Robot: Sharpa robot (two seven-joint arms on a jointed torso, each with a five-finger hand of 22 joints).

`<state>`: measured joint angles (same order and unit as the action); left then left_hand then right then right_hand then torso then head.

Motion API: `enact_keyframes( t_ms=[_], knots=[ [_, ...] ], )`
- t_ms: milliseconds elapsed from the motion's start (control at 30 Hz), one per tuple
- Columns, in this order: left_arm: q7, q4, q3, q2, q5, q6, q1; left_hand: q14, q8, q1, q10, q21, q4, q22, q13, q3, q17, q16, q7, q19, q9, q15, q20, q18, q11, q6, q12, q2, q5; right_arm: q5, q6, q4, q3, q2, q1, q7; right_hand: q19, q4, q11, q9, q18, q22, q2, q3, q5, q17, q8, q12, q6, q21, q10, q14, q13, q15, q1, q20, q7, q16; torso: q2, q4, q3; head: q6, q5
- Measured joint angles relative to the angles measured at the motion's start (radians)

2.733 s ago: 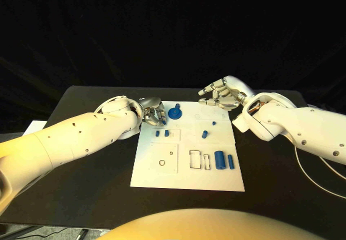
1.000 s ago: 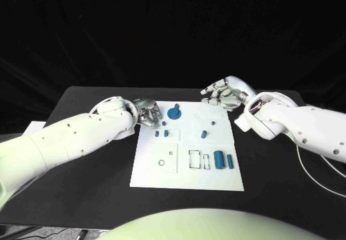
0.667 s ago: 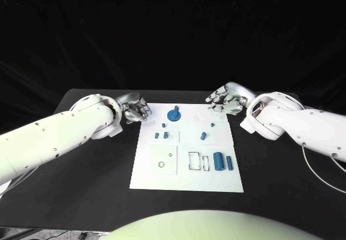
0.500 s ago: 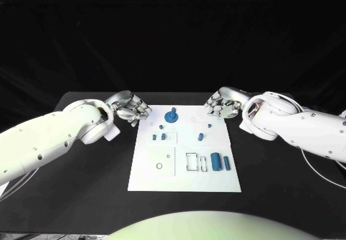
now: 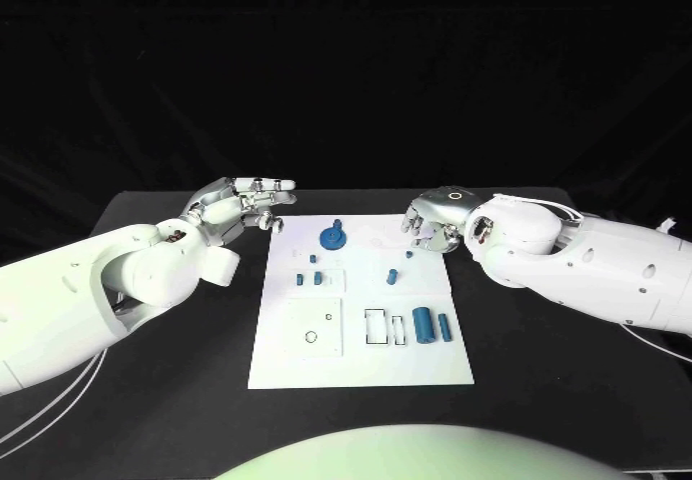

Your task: Assemble the parts on the task board

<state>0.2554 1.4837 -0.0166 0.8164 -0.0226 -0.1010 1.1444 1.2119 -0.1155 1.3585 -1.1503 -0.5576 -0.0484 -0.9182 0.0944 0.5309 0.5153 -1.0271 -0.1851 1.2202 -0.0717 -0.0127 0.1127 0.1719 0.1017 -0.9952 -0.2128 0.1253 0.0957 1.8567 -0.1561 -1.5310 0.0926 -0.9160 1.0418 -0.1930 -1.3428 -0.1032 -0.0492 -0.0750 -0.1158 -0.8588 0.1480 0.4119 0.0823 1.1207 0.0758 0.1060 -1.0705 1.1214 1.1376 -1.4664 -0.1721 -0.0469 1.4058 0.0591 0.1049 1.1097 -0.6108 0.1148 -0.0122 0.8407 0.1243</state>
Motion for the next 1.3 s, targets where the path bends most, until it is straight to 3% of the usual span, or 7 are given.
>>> enact_keyframes(
  t_ms=[467, 767, 1300],
  knots=[
    [0.046, 0.028, 0.002, 0.015, 0.106, -0.023, -0.001, -0.004, -0.004, 0.000, 0.003, 0.005, -0.004, 0.004, 0.001, -0.007, -0.006, 0.000, 0.000, 0.000, 0.000, -0.004, 0.000, 0.000, 0.003, 0.000, -0.007, 0.000, 0.000, 0.071, 0.089, 0.003, -0.001, 0.011, -0.001, -0.023, -0.004, -0.004, 0.000, 0.000, 0.000, 0.006, 0.008, 0.006, -0.004, -0.003, 0.000, -0.014, 0.000, -0.006, 0.000, 0.000, 0.021, 0.000, 0.000, -0.004, 0.000, -0.004, -0.003, 0.0066, -0.0070, 0.004, 0.004],
    [0.055, 0.036, 0.002, 0.019, 0.114, -0.032, -0.001, -0.004, -0.004, 0.000, 0.003, 0.010, -0.006, 0.005, 0.001, -0.011, -0.007, 0.003, 0.000, 0.000, 0.001, -0.004, 0.000, 0.000, 0.003, 0.000, -0.011, 0.000, 0.000, 0.073, 0.122, 0.019, -0.003, 0.028, -0.009, -0.026, -0.004, -0.002, 0.000, 0.000, 0.000, 0.008, 0.012, 0.009, -0.004, -0.005, 0.000, -0.018, -0.003, -0.010, 0.000, 0.000, 0.024, 0.000, -0.004, -0.004, 0.004, -0.004, -0.003, 0.0078, -0.0070, 0.008, 0.001],
    [0.056, 0.035, 0.002, 0.018, 0.112, -0.039, -0.001, -0.009, -0.004, 0.000, 0.016, 0.016, -0.007, 0.010, 0.001, -0.018, -0.012, 0.005, 0.000, 0.000, 0.002, -0.002, 0.000, 0.000, 0.005, 0.000, -0.012, 0.000, 0.000, 0.074, 0.136, 0.042, -0.004, 0.053, -0.028, -0.026, -0.004, -0.006, -0.008, 0.000, 0.000, 0.006, 0.012, 0.017, -0.004, -0.005, 0.000, -0.022, -0.007, -0.010, 0.008, 0.000, 0.035, 0.000, -0.004, -0.004, 0.007, -0.004, -0.003, 0.0065, -0.0070, 0.008, -0.001]
  ],
)
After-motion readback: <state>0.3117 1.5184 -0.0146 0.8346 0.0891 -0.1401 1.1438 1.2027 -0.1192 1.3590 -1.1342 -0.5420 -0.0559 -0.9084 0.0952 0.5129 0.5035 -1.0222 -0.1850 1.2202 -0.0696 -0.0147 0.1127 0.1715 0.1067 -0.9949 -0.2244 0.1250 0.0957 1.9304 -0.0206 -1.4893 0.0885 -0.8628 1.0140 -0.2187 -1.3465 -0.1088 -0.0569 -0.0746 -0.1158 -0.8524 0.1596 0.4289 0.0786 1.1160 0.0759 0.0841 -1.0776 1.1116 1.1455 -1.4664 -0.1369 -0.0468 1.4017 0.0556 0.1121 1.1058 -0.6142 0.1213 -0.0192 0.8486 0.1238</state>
